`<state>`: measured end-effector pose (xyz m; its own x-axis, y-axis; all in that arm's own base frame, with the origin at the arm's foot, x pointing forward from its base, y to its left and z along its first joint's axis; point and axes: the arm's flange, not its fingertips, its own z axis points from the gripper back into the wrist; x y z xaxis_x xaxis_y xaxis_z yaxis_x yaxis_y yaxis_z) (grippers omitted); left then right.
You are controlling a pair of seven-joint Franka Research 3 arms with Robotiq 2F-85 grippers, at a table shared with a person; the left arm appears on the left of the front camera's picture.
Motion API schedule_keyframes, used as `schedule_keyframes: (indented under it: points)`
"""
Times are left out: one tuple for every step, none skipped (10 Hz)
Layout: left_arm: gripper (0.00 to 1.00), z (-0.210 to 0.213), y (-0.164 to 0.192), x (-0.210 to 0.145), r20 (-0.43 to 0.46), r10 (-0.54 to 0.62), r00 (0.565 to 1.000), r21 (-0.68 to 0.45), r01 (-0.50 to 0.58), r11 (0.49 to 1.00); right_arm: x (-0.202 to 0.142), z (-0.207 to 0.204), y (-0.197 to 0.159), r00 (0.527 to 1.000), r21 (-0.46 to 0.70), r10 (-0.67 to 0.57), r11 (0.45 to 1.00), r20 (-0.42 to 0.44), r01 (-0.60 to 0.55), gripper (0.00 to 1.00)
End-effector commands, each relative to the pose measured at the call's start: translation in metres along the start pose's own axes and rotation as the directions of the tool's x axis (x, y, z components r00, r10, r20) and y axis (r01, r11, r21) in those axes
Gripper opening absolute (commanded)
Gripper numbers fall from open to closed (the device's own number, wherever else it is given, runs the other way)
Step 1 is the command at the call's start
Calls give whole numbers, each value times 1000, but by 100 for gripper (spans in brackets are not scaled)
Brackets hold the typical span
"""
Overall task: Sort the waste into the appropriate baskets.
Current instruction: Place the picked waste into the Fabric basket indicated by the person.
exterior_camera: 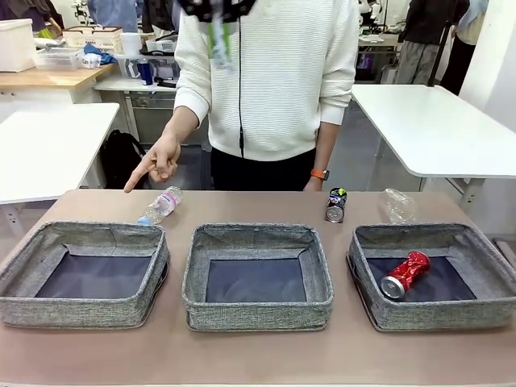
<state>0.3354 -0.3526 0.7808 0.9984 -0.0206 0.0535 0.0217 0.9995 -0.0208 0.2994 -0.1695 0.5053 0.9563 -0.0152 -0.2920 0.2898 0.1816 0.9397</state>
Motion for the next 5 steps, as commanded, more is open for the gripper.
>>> schedule_keyframes:
  points:
    - [10,-56,86,-23,32,-15,999,20,14,1000,-1,0,2,1000,7,12,1000,-3,-12,100]
    - [10,-76,121,-25,12,-13,1000,18,12,1000,-1,0,2,1000,7,12,1000,-3,-12,100]
    - [10,-97,157,-28,-25,3,1000,-16,-3,1000,-1,0,2,1000,7,12,1000,-3,-12,100]
    - [10,-122,190,-33,-74,51,996,-109,-59,992,-1,0,2,1000,7,12,1000,-3,-12,100]
    - [10,-147,212,-39,-79,109,991,-122,-118,986,-1,0,2,1000,7,12,1000,-3,-12,100]
